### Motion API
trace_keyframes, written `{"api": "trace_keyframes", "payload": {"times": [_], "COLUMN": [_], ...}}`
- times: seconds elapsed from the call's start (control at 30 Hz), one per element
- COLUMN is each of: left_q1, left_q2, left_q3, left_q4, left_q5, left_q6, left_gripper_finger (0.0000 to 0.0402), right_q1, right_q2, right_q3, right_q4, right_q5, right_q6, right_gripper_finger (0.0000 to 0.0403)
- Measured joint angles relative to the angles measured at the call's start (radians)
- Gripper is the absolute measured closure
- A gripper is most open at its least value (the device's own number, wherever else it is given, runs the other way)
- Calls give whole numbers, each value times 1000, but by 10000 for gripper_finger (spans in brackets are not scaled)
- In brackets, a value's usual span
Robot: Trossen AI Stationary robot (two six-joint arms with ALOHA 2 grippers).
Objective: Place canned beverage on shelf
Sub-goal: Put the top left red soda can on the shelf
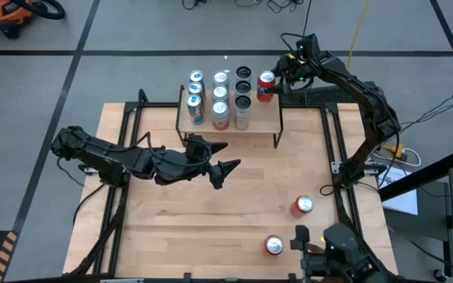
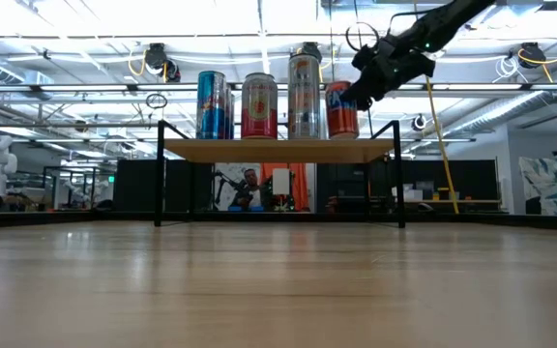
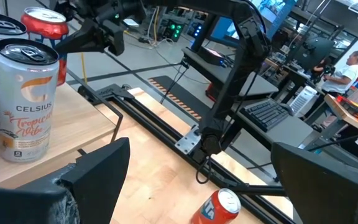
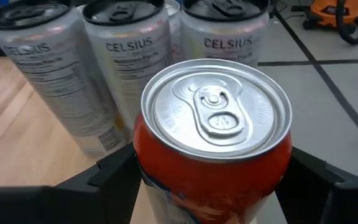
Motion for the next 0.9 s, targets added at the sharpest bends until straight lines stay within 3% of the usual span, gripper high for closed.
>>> {"api": "trace_keyframes", "payload": {"times": [0.9], "left_q1": [3], "left_q2": [0], "left_q3": [0], "left_q4": [-23], "left_q5": [1], "left_q6": [0], "left_gripper_finger": [8], "right_q1": [-3], "right_q2": [67], "right_q3": [0], "right_q4": [23], "right_q5": [26], "right_q6": [-30], "right_gripper_finger": [124]}}
